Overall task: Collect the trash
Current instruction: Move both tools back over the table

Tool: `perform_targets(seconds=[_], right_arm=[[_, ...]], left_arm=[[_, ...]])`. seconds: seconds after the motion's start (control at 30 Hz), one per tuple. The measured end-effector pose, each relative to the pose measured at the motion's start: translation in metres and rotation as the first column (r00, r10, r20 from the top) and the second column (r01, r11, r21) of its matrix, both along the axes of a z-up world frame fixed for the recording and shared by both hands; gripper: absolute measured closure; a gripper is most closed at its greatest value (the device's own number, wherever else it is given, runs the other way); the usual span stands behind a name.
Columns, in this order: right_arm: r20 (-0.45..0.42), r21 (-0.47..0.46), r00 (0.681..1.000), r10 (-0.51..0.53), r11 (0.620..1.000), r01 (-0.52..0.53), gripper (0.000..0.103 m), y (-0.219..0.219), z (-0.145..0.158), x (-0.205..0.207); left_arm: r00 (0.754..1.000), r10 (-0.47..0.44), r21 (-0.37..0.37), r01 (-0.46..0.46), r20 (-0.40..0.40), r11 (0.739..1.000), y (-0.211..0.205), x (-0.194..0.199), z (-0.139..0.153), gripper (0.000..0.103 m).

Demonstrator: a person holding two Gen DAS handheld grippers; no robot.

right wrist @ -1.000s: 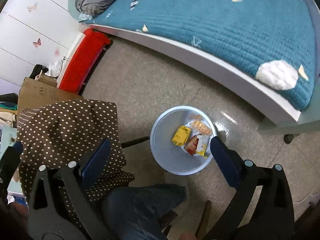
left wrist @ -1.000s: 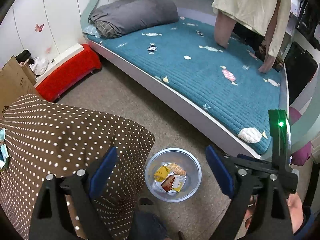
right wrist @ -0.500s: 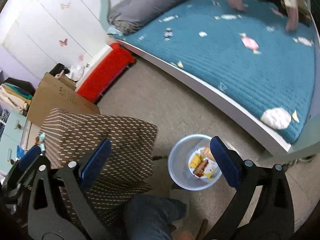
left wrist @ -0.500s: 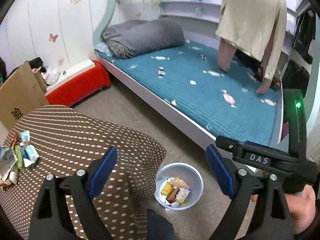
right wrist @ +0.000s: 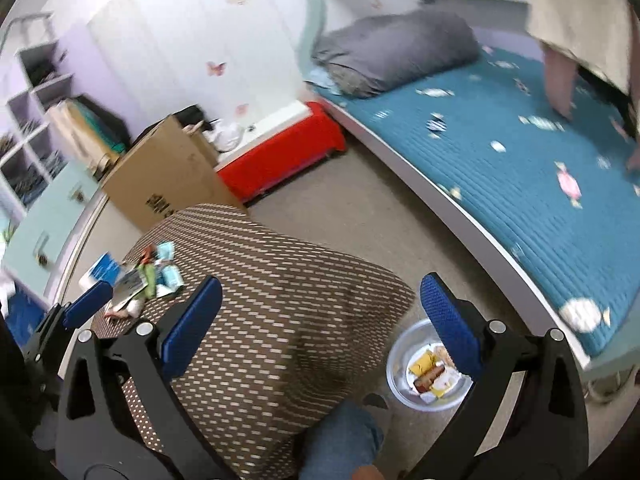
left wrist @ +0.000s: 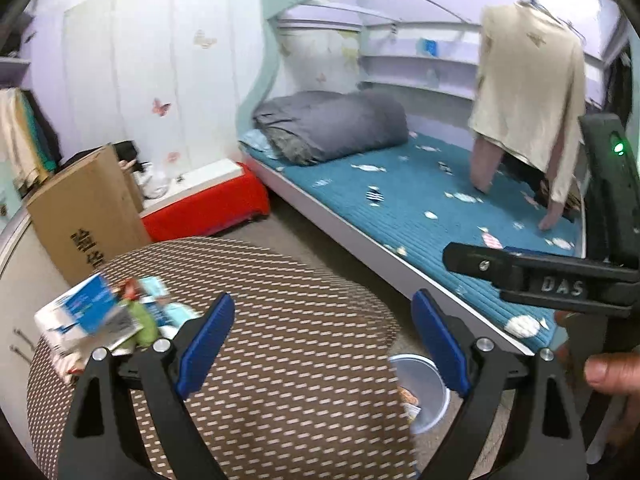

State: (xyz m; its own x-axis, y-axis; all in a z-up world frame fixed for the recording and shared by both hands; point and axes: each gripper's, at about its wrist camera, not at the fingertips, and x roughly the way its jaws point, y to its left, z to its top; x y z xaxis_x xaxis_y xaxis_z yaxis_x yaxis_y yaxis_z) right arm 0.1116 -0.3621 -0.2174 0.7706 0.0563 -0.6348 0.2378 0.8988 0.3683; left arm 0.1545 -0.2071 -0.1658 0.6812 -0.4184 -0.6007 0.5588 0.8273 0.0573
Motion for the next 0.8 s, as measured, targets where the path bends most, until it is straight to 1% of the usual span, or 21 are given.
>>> perform_targets(seconds=[0.1, 0.2, 0.33, 0.43, 0.53, 0.57, 0.63, 0.7, 0.8], right_arm=[[0.014, -0.040, 0.998, 0.053, 0.998, -0.053, 0.006, 0.028, 0.011, 0.012], [0.022, -0.060, 0.994, 0.107, 0.993, -0.105, 0.006, 0.052, 0.018, 0.023], [0.005, -0.082, 0.988, 0.154, 0.985, -0.153, 0.006, 0.079, 0.019, 0.038], [-0.011, -0.085, 0.984, 0.180, 0.980, -0.180, 0.006, 0.094, 0.014, 0.050], [-0.029, -0.089, 0.978, 0.208, 0.974, -0.210, 0.006, 0.109, 0.010, 0.061], [-0.035, -0.088, 0.975, 0.218, 0.972, -0.220, 0.006, 0.114, 0.007, 0.064], [-0.053, -0.090, 0.970, 0.236, 0.967, -0.240, 0.006, 0.122, 0.001, 0.075], [-0.062, -0.087, 0.966, 0.251, 0.963, -0.256, 0.006, 0.128, -0.003, 0.082], [-0.086, -0.097, 0.959, 0.270, 0.956, -0.278, 0.006, 0.136, -0.009, 0.096]], left_arm=[[0.998, 0.056, -0.012, -0.056, 0.011, 0.998, 0.032, 0.006, 0.005, 0.015], [0.993, 0.113, -0.014, -0.113, 0.035, 0.994, 0.063, 0.013, 0.009, 0.015], [0.981, 0.172, 0.008, -0.173, 0.095, 0.985, 0.105, 0.026, 0.016, 0.015], [0.972, 0.204, 0.035, -0.210, 0.115, 0.977, 0.137, 0.044, 0.018, 0.015], [0.966, 0.220, 0.092, -0.234, 0.139, 0.968, 0.158, 0.061, 0.018, 0.015], [0.966, 0.212, 0.114, -0.229, 0.145, 0.967, 0.164, 0.067, 0.018, 0.015], [0.973, 0.180, 0.175, -0.203, 0.142, 0.963, 0.171, 0.079, 0.014, 0.015], [0.979, 0.135, 0.248, -0.171, 0.153, 0.954, 0.175, 0.090, 0.007, 0.015], [0.988, 0.075, 0.346, -0.119, 0.138, 0.931, 0.174, 0.108, -0.007, 0.015]])
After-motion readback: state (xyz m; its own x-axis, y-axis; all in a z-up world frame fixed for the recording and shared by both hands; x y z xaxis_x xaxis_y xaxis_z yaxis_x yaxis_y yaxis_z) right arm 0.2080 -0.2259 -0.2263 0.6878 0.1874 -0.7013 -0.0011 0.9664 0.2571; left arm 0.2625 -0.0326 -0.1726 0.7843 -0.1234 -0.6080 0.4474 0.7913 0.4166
